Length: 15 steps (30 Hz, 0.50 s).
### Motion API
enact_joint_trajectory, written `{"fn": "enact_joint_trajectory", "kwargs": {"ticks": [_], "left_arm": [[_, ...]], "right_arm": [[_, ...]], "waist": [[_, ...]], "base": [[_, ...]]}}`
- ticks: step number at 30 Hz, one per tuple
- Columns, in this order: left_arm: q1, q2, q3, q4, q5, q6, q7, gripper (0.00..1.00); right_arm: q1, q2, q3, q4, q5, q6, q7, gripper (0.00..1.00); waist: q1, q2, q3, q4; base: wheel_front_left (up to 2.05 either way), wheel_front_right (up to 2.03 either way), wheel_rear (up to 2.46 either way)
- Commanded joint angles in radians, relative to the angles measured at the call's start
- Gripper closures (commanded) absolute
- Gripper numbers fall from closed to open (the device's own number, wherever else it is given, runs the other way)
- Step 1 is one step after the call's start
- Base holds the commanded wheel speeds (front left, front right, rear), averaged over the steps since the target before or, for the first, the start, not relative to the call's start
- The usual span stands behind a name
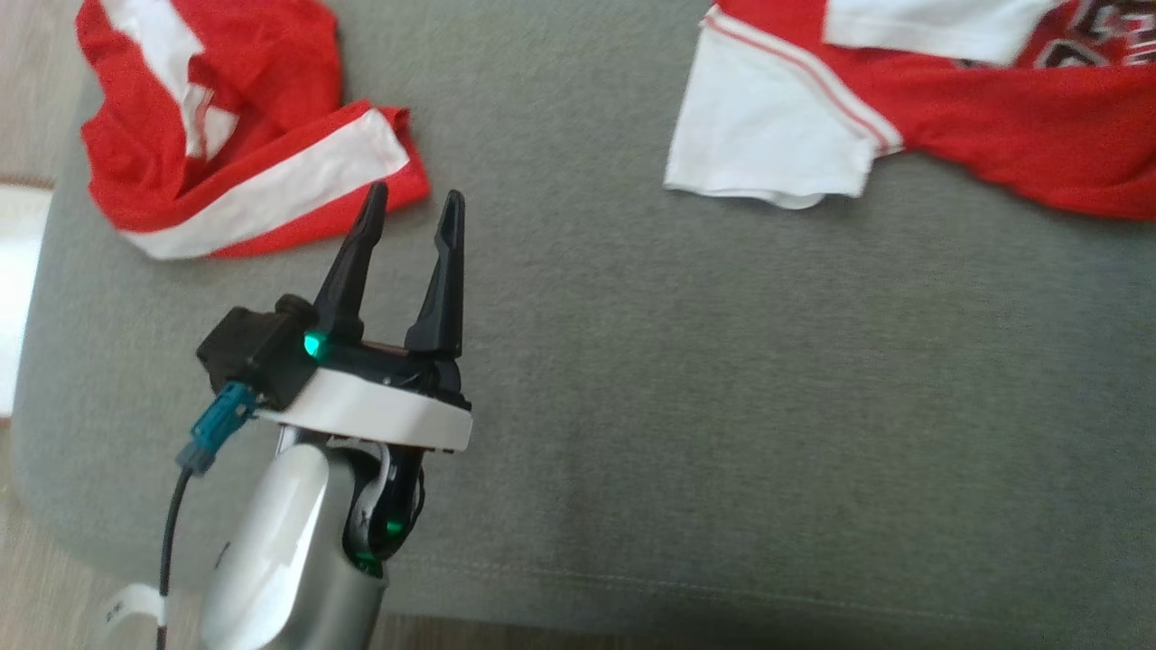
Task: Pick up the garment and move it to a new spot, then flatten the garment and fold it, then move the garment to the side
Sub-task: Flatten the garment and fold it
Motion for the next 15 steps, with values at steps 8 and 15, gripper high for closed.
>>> {"fn": "enact_joint_trajectory", "kwargs": {"ticks": [8, 15], "left_arm": [[0.034, 0.009, 0.057, -0.044, 0.017, 0.017, -0.005, 0.00], [0.047, 0.009, 0.064, -0.051, 0.026, 0.022, -0.005, 0.00]], "right_arm": [[0.226, 0.123, 0.072, -0.181, 0.152, 0.007, -0.038, 0.00], [0.497, 0.238, 0.083, -0.455, 0.247, 0.007, -0.040, 0.00]], "waist": [[0.0000, 0.0000, -0.106, -0.110], [0.0000, 0.0000, -0.135, -0.173]], "base": [[0.00, 0.00, 0.00], [0.00, 0.00, 0.00]]}}
